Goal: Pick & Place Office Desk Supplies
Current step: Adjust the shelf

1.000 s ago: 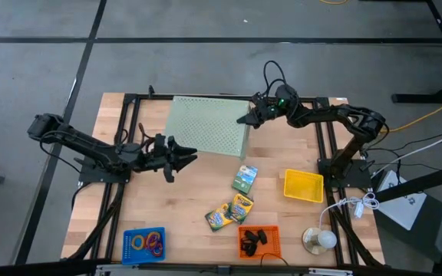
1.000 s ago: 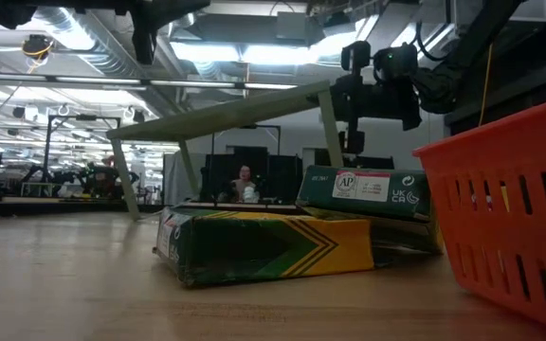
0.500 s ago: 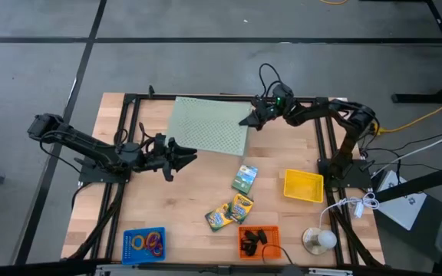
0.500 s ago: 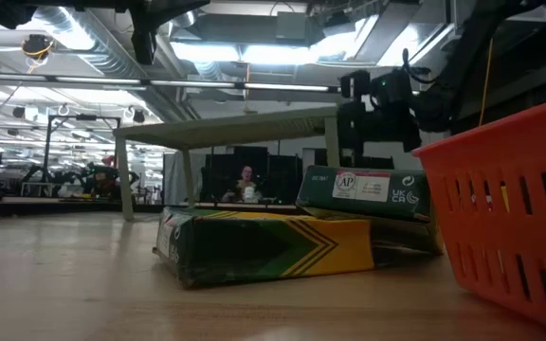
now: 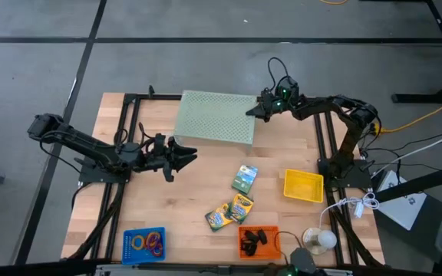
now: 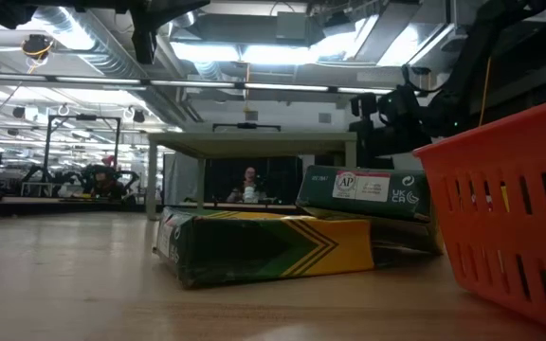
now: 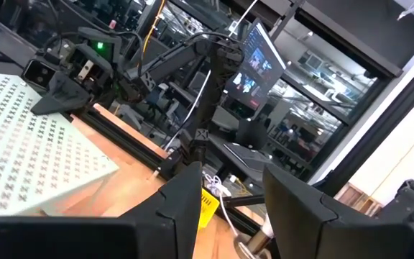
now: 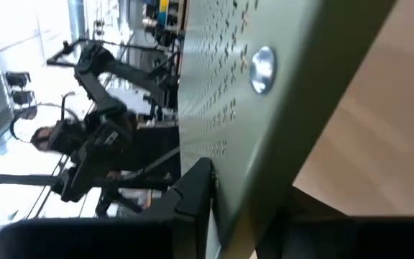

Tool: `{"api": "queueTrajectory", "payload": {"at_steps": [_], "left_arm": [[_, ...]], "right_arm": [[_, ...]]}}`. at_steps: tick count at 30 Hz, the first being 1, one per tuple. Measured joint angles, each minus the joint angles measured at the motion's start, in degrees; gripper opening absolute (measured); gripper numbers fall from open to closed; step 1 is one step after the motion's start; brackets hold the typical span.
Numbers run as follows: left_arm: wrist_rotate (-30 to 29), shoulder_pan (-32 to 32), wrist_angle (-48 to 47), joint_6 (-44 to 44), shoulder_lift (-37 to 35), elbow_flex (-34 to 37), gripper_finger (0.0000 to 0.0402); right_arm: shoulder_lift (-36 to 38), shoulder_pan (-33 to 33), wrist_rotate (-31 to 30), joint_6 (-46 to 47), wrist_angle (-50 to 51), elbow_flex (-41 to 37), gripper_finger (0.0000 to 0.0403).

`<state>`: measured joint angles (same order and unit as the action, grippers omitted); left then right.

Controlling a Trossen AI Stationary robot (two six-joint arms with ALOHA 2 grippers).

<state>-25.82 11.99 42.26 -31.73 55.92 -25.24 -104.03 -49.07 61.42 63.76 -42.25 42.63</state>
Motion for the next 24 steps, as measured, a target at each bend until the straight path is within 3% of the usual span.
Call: {"api": "queueTrajectory", "payload": {"at_steps": [14, 24], "left_arm": [[0.0, -0.2, 0.0, 1.1, 0.0, 0.0, 0.0145], [-0.1, -0.2, 0.0, 2.5, 0.0, 0.0, 0.0145]], "right_arm": [[0.0, -3.5, 6.2, -7.6, 10.3, 0.0, 0.0173], [0.0, -7.1, 6.7, -7.6, 10.1, 2.2, 0.0223]]}}
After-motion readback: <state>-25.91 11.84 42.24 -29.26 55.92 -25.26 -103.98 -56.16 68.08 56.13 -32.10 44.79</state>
